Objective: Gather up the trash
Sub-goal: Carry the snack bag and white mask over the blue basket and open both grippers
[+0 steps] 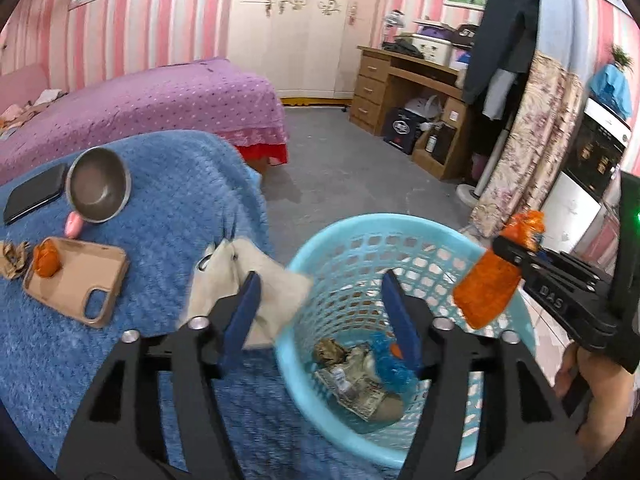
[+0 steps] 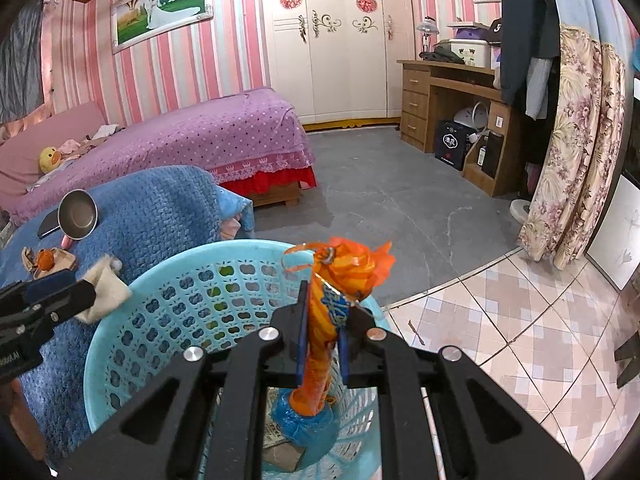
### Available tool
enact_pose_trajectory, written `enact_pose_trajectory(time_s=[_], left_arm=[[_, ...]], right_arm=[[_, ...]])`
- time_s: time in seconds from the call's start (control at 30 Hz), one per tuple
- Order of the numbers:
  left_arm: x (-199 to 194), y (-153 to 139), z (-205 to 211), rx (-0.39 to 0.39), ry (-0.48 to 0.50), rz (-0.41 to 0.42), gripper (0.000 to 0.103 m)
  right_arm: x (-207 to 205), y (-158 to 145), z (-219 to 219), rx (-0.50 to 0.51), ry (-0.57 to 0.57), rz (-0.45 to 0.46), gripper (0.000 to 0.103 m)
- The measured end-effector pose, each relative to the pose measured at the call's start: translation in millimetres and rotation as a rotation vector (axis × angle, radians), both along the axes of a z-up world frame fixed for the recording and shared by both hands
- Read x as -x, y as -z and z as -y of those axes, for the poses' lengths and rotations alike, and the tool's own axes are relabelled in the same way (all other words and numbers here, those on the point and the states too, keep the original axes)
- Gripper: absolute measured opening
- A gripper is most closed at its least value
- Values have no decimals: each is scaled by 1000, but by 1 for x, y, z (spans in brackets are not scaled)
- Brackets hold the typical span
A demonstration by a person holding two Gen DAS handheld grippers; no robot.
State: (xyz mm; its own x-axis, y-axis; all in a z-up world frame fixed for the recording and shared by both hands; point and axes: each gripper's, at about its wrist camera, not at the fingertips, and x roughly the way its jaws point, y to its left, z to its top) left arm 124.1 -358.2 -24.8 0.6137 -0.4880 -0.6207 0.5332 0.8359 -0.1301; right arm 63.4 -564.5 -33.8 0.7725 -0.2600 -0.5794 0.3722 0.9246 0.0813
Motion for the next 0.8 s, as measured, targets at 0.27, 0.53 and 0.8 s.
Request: enact_pose_trajectory(time_s=[0.27,0.53,0.8], left_arm=[[-9,-4,-32,-28,-33,55,75],[-41,16,-48,-26,-46,-57,76],[-48,34,-21,-83,33,-95,23]], right_arm=[[-1,3,-3,-3,-5,-1,12],[-5,3,-9,-5,-14,2,12],[-8,6,-10,5,-16,-22,12]])
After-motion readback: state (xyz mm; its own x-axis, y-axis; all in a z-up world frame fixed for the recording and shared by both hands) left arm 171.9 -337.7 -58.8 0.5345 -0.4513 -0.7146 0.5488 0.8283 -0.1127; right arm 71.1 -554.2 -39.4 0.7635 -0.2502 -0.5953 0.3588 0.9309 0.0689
